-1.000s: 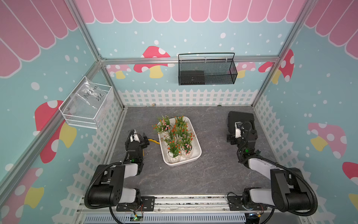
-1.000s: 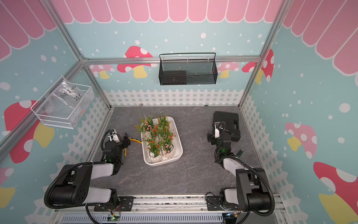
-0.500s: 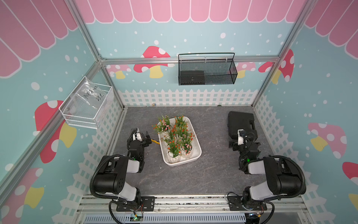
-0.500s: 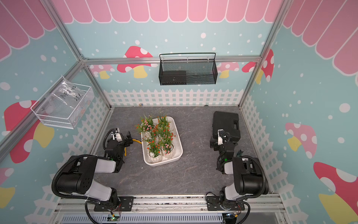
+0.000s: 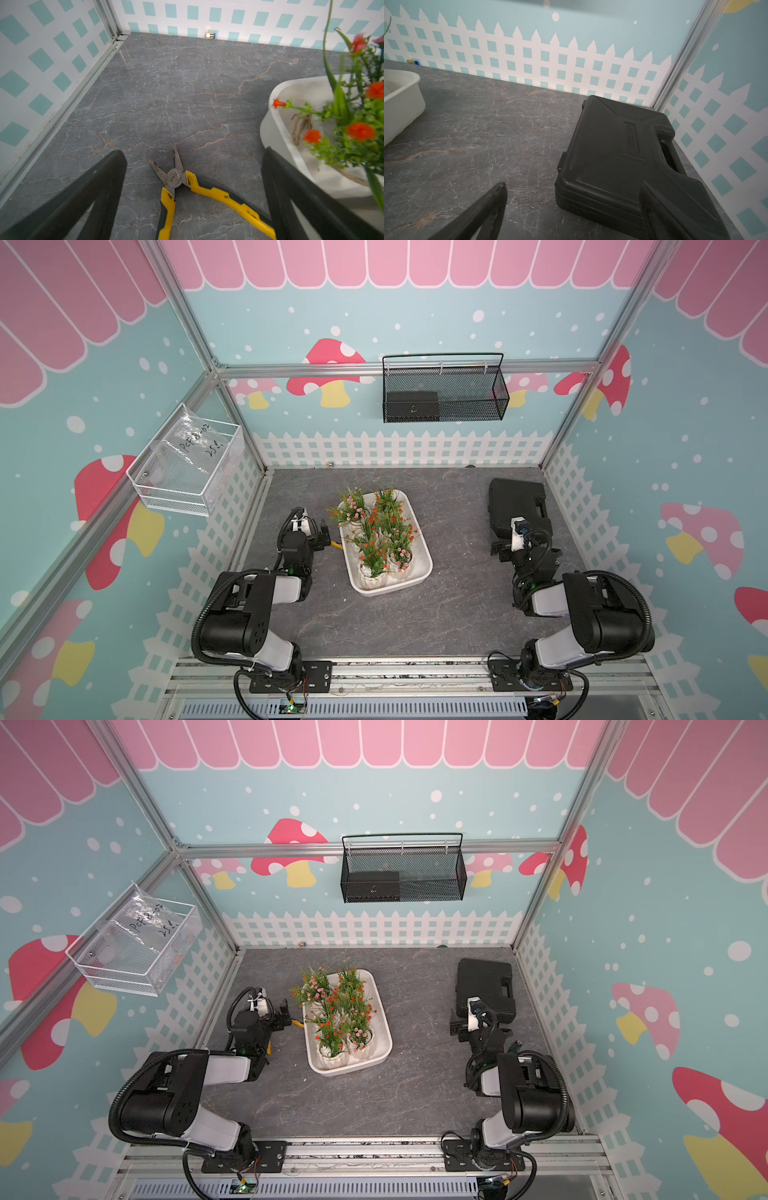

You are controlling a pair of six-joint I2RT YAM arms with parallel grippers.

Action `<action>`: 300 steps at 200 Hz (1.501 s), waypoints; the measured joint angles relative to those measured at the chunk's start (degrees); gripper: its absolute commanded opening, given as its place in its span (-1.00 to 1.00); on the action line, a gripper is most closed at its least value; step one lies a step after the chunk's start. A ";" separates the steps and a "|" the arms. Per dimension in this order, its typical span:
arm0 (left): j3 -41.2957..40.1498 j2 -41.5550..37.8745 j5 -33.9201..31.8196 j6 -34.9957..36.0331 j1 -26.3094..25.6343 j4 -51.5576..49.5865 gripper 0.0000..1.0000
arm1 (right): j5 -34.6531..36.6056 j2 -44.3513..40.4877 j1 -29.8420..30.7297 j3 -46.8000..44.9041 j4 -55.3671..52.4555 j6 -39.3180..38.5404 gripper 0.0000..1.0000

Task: Put the potted gypsophila into the storage box
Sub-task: Reset both arms

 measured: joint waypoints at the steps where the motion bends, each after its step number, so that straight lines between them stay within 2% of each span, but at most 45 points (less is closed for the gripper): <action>1: 0.00 0.00 0.00 0.00 0.00 0.00 0.97 | 0.00 0.00 0.00 0.00 0.02 0.00 0.99; 221: 0.00 0.00 0.15 0.04 -0.07 -0.42 0.98 | -0.04 0.00 0.00 -0.02 0.44 0.00 0.99; 300: -0.04 0.00 -2.05 0.66 -1.51 0.85 0.98 | -0.04 0.00 0.00 -0.02 0.46 0.00 0.99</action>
